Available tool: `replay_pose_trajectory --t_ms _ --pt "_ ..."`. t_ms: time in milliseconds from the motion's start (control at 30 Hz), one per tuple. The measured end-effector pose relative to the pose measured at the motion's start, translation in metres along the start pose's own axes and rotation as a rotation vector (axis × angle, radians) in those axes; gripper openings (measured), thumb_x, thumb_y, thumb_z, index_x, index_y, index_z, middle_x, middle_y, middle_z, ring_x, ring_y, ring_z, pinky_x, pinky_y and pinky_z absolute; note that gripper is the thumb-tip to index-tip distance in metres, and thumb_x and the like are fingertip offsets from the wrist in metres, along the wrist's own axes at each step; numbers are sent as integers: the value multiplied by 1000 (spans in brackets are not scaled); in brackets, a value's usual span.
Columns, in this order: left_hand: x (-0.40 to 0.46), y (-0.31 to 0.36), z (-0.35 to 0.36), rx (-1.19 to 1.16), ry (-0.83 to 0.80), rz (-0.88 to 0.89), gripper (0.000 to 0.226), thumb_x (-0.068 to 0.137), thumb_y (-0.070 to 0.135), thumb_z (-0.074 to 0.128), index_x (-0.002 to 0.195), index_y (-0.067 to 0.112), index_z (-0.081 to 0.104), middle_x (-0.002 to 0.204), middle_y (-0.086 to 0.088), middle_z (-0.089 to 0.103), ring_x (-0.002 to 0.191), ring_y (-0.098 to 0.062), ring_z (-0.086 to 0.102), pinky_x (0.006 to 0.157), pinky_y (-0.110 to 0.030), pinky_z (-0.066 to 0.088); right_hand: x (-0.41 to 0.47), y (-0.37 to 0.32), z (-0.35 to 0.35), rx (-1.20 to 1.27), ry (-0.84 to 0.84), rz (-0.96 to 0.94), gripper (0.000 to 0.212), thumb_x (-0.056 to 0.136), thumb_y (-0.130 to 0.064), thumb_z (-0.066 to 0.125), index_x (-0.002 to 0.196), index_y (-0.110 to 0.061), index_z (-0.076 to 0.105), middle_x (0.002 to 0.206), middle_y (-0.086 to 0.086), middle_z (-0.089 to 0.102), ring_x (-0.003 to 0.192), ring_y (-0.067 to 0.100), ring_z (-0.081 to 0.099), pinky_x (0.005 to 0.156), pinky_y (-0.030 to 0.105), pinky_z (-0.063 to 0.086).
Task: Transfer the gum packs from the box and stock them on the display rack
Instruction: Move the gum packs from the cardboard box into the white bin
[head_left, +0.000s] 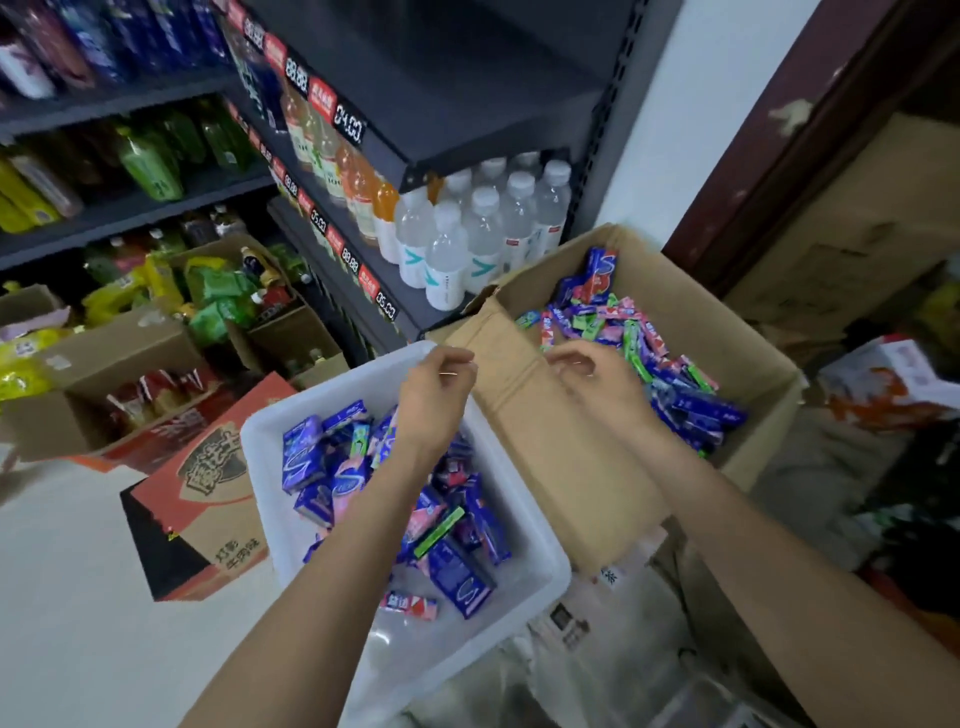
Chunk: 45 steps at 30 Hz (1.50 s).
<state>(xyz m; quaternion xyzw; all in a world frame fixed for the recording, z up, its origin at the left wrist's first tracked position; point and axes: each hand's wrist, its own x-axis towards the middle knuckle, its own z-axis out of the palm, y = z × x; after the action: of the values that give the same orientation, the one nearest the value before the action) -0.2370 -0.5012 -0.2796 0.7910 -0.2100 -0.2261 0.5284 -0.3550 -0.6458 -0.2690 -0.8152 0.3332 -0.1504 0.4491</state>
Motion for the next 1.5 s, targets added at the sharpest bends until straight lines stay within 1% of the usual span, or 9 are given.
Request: replay_pose_trajectory --t_ms 267,400,633,767,867,1000,1133,1300,1500 --pt "89 -4 68 168 -36 -116 77 83 30 70 146 15 29 146 -6 37 133 -23 37 105 -30 32 101 60 -20 -81 -153 135 31 90 -8 59 121 -5 57 112 9 61 105 20 57 92 31 44" --pt "107 -18 77 117 -61 -149 76 82 32 70 146 21 31 135 8 40 123 -6 39 93 -12 28 141 89 4 -227 -281 115 55 88 -20 64 137 -11 42 136 13 46 126 28 42 99 29 34" --pt "116 -42 75 -9 -151 -240 82 73 49 70 144 28 35 135 11 44 123 -4 40 100 -21 32 187 122 40 -255 -375 256 85 81 -40 70 148 -20 22 155 10 9 142 30 12 114 34 18" --pt "116 -44 74 -39 -158 -255 90 63 57 71 142 31 37 135 12 46 125 -4 42 99 -20 34 191 119 54 -512 -371 221 86 81 -51 62 148 -19 18 156 8 3 141 34 4 114 43 15" --pt "116 -43 75 -43 -136 -253 94 55 64 67 139 31 41 132 9 52 123 -6 47 103 -26 38 186 116 62 -612 -356 160 73 82 -43 63 142 -24 25 154 12 7 140 38 5 114 47 19" --pt "113 -32 78 -13 -79 -182 83 63 52 74 137 32 41 130 9 52 120 -6 47 107 -35 38 183 117 53 -657 -399 89 64 82 -37 65 137 -33 31 152 10 9 137 37 12 107 48 28" --pt "112 -25 80 19 -77 -73 86 83 17 71 147 33 16 152 14 21 138 -2 22 116 -32 22 193 117 40 -706 -498 88 77 79 -38 70 141 -23 28 152 5 14 135 35 19 107 46 32" --pt "116 -25 80 23 -158 -84 81 82 19 65 148 36 21 140 15 40 121 4 41 107 -24 35 193 113 37 -746 -655 -24 78 77 -32 73 141 -22 29 146 1 22 136 34 16 105 53 33" --pt "114 -25 79 -7 -164 -87 77 89 3 60 149 32 21 139 13 40 114 16 42 107 -20 35 194 112 39 -824 -644 53 73 75 -35 75 133 -28 31 146 15 12 132 40 19 103 52 35"
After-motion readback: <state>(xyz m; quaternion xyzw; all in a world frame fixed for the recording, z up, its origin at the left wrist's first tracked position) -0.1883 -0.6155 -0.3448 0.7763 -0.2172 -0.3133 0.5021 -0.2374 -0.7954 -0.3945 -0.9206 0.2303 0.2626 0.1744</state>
